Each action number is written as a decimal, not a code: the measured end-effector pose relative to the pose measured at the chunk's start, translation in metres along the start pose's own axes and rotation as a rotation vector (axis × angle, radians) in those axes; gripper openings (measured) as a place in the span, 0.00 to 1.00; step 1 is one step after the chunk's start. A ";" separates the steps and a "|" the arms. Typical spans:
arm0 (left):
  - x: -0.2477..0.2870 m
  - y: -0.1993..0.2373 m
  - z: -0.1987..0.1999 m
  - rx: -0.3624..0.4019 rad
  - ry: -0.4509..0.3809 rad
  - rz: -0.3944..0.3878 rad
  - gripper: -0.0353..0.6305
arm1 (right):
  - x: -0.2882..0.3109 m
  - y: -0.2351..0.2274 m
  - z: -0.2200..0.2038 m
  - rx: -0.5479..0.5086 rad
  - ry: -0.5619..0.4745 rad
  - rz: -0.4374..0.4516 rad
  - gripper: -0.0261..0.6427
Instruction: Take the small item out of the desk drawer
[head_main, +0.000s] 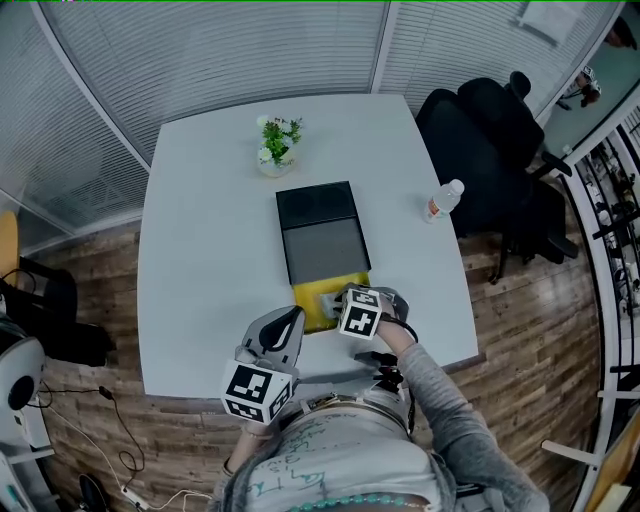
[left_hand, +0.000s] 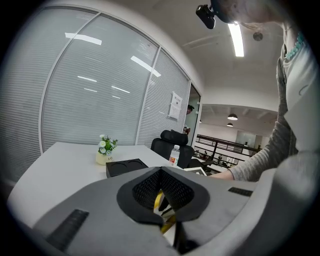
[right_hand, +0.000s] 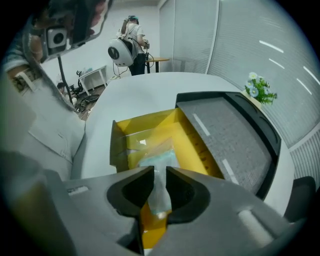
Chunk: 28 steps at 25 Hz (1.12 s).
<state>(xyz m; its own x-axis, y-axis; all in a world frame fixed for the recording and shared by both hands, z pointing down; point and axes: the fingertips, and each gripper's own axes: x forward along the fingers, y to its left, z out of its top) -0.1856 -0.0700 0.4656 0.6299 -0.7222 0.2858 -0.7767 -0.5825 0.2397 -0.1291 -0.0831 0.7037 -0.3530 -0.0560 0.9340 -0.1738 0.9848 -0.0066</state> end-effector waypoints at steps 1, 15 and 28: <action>0.000 -0.001 0.000 -0.001 0.001 -0.002 0.05 | 0.004 -0.002 -0.001 0.013 0.009 0.001 0.15; 0.002 -0.007 -0.007 -0.036 0.001 -0.017 0.05 | 0.012 -0.008 -0.004 0.042 0.066 0.045 0.10; -0.003 -0.015 -0.014 -0.071 -0.008 -0.035 0.05 | 0.014 -0.004 -0.004 -0.002 0.078 0.061 0.05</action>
<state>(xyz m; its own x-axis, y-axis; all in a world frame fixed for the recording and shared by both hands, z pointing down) -0.1761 -0.0539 0.4742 0.6563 -0.7050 0.2687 -0.7516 -0.5799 0.3143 -0.1292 -0.0871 0.7184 -0.2906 0.0166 0.9567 -0.1527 0.9862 -0.0635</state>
